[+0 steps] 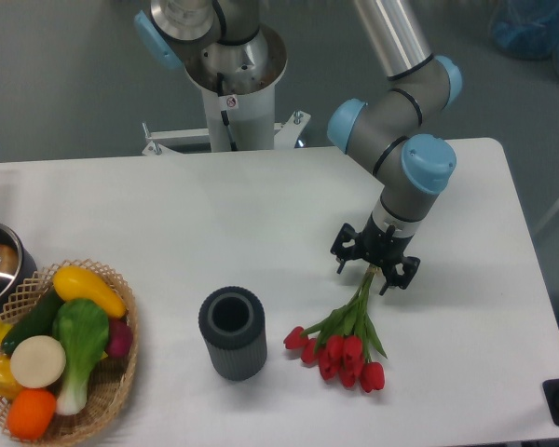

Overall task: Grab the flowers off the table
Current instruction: 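Close the gripper around the green tulip stems, then lift the red tulips by the stems up off the table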

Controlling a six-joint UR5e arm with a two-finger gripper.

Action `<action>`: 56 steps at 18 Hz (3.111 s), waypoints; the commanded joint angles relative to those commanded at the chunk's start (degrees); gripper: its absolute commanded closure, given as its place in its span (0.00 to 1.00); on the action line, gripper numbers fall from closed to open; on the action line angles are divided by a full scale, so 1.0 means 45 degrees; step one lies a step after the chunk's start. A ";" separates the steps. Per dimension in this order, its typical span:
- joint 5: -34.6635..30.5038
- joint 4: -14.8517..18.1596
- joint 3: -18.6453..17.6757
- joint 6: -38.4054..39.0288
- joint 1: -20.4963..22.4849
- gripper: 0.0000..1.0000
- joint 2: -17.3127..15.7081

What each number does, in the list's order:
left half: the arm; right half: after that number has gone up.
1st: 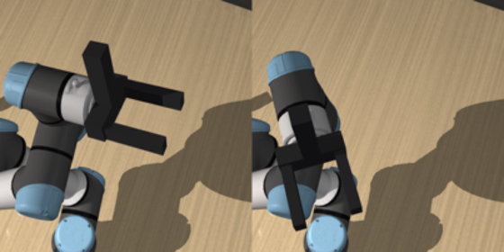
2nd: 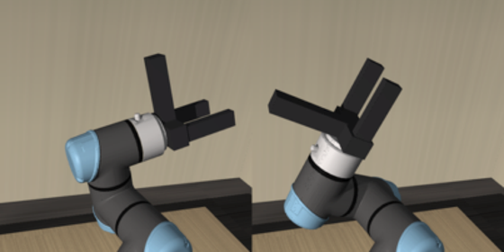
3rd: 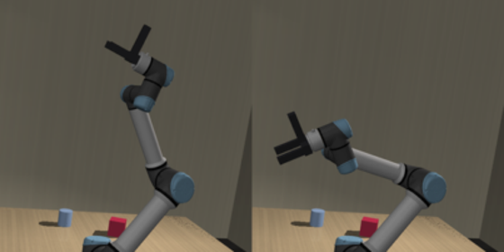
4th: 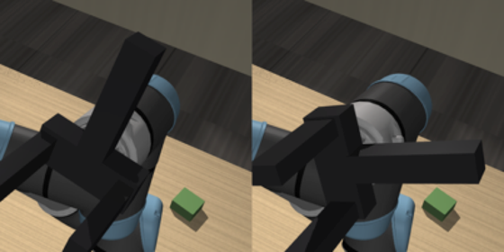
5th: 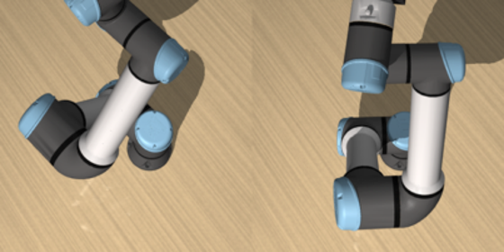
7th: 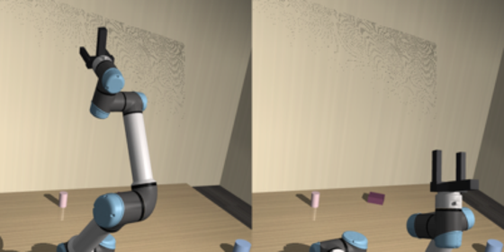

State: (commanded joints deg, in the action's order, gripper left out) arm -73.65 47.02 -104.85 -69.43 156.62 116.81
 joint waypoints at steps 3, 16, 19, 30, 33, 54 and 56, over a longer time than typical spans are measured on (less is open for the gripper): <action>0.0000 0.0000 0.0039 0.0000 0.0000 0.44 0.0019; 0.0039 0.0020 0.0409 0.0039 0.0000 0.84 -0.0019; 0.0078 0.0020 0.0780 0.0681 0.0000 0.86 -0.0097; 0.1871 -0.0059 0.2556 0.1718 -0.0117 0.86 -0.0859; 0.2926 -0.0059 0.3006 0.2069 -0.0137 0.86 -0.0898; 0.7987 -0.0117 0.4532 0.2891 0.0390 0.86 -0.1132; 0.8221 -0.0117 0.4531 0.2891 0.0468 0.86 -0.1133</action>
State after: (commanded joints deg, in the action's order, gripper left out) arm -36.66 46.49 -84.46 -56.43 158.73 111.71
